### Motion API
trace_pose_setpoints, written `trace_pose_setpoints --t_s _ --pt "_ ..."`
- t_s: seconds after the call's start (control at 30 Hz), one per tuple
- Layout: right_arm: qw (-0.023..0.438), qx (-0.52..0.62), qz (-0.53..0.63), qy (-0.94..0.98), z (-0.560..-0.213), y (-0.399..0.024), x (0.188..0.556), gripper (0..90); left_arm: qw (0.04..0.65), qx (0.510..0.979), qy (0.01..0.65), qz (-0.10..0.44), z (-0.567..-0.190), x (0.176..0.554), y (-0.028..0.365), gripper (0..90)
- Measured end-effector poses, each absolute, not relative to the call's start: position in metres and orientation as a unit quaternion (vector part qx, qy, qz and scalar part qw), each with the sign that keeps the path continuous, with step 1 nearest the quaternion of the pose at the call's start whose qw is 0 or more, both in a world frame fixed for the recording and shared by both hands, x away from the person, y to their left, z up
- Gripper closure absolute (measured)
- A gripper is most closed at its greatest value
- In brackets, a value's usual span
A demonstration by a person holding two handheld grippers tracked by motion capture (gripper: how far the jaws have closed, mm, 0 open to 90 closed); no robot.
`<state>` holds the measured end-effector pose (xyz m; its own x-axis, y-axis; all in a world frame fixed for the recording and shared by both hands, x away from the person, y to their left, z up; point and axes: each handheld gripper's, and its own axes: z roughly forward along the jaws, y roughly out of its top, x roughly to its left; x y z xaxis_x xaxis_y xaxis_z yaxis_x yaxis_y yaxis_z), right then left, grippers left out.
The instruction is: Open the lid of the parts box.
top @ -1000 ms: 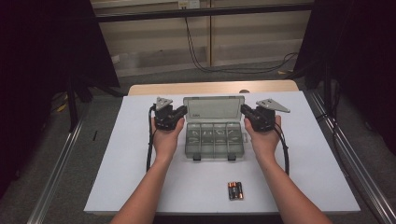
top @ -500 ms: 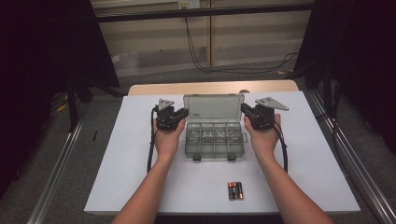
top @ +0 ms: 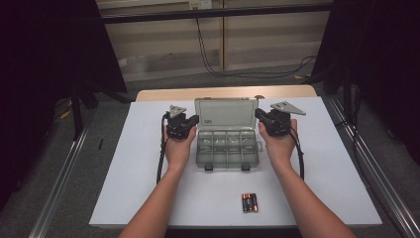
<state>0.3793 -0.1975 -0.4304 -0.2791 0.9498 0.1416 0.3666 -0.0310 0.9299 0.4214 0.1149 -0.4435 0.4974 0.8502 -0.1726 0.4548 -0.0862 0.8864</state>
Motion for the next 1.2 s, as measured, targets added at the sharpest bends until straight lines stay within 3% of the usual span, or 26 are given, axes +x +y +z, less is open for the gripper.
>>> trace_pose_setpoints --t_s 1.2 --pt "0.27 0.556 0.476 0.625 -0.446 -0.198 0.403 87.0 0.48 0.717 0.483 0.15 -0.438 0.44 0.117 87.6"
